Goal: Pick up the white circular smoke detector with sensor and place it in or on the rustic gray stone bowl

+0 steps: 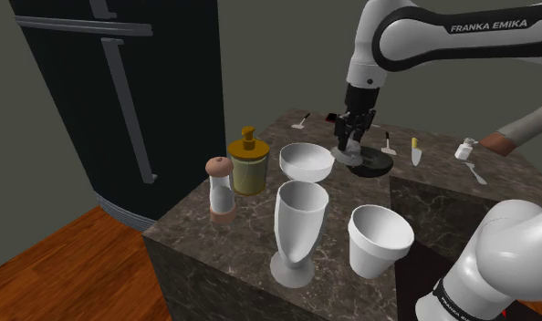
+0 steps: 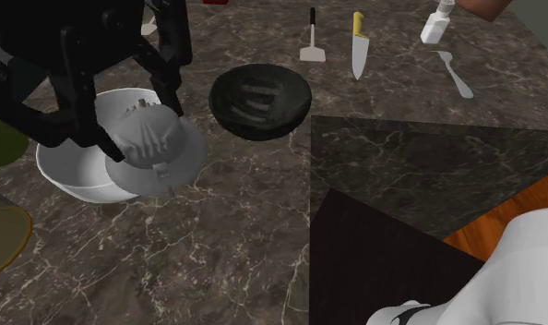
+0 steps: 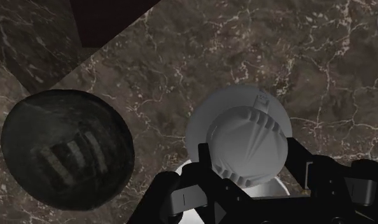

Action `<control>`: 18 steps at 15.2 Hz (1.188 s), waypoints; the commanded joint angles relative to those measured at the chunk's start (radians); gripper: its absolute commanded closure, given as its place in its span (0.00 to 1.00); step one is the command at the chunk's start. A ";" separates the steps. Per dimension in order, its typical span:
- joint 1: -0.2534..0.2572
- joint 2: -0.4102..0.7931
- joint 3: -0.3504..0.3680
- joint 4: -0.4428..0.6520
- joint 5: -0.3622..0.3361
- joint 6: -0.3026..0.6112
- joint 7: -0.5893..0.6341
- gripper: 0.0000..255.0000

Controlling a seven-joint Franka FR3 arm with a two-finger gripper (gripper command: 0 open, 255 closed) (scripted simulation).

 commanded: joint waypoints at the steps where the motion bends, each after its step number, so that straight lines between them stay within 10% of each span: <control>1: -0.018 0.006 -0.038 0.009 -0.020 -0.003 -0.050 1.00; 18: -0.132 0.190 -0.307 0.189 -0.113 0.009 -0.404 1.00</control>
